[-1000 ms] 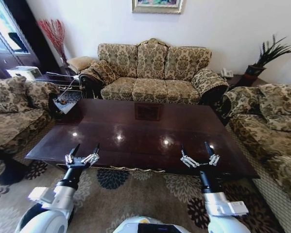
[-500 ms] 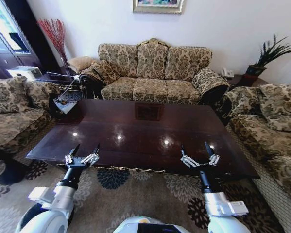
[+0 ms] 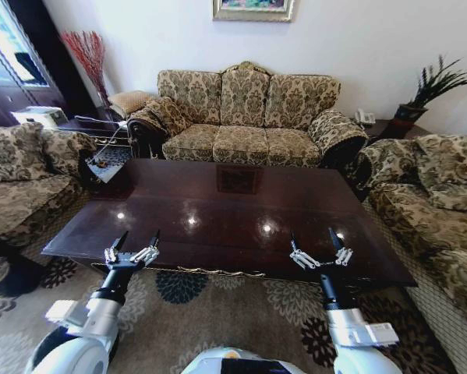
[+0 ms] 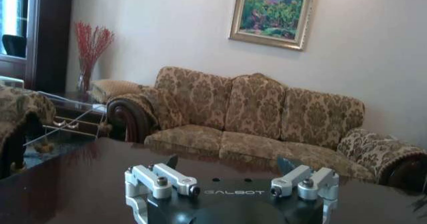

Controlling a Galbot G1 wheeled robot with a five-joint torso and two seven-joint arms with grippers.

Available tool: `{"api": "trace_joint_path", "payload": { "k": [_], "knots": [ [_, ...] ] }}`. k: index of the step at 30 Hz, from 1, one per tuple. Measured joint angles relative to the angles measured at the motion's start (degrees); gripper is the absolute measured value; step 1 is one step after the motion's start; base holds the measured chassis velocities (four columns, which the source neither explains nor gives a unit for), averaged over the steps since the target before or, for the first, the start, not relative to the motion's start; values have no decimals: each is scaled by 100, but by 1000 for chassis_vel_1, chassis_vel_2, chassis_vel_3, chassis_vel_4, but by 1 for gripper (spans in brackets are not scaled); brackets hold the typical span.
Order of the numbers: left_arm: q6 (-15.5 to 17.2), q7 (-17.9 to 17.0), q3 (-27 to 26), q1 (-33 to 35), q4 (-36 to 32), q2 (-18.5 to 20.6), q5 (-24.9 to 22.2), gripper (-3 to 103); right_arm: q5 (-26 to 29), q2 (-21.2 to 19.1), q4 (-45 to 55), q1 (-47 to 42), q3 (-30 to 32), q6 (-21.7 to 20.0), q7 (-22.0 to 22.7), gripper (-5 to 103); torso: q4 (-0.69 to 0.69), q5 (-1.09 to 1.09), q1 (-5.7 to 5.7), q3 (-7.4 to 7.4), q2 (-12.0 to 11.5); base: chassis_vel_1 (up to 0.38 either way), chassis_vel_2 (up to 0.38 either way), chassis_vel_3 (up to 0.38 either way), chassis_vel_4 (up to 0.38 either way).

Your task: Move to the front of the table and place the trash on the table into the trash bin.

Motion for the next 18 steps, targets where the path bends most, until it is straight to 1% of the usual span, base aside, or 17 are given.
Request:
{"api": "trace_joint_path", "payload": {
  "k": [18],
  "knots": [
    [0, 0, 0, 0, 0, 0, -1, 100, 0, 0, 0, 0, 0, 0, 0, 100, 0, 0, 0, 0, 0, 0, 0, 0, 0]
  ]
}}
